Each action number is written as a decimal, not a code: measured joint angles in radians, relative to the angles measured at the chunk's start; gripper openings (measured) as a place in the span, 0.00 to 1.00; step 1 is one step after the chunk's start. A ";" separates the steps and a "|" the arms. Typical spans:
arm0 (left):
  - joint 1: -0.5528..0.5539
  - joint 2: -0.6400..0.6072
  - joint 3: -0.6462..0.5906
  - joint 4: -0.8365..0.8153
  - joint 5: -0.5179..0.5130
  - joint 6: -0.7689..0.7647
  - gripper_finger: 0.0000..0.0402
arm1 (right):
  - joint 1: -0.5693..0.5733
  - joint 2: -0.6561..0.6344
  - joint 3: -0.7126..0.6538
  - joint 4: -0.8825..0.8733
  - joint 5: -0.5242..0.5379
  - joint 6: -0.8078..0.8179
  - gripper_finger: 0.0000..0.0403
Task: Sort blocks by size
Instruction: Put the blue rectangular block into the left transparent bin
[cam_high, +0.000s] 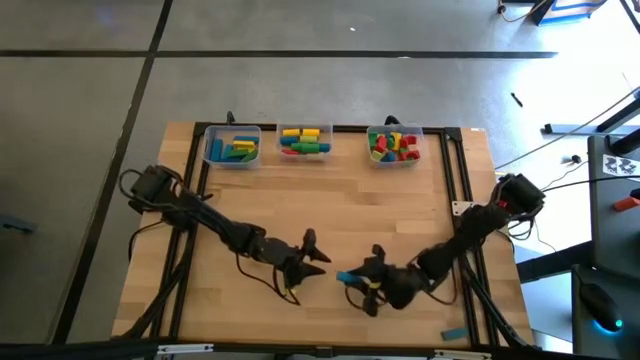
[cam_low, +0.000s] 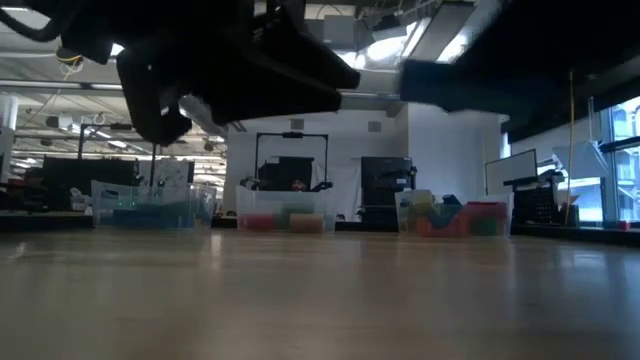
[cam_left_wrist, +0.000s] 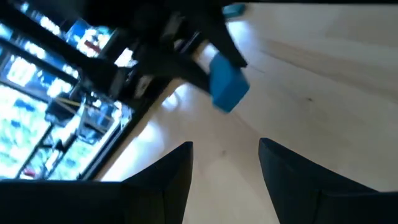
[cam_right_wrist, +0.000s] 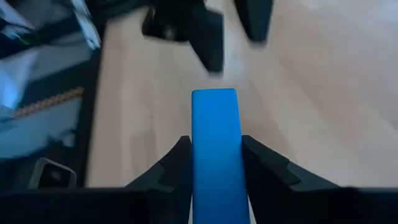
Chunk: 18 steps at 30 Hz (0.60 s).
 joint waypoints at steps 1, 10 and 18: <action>-0.005 0.011 0.009 -0.001 0.000 0.023 0.45 | -0.016 0.000 0.000 0.030 -0.030 -0.020 0.29; -0.017 0.031 0.063 0.018 0.012 0.072 0.45 | -0.088 0.000 0.000 0.126 -0.133 -0.076 0.30; -0.021 0.031 0.068 0.028 0.042 0.118 0.45 | -0.097 -0.001 0.000 0.198 -0.142 -0.105 0.30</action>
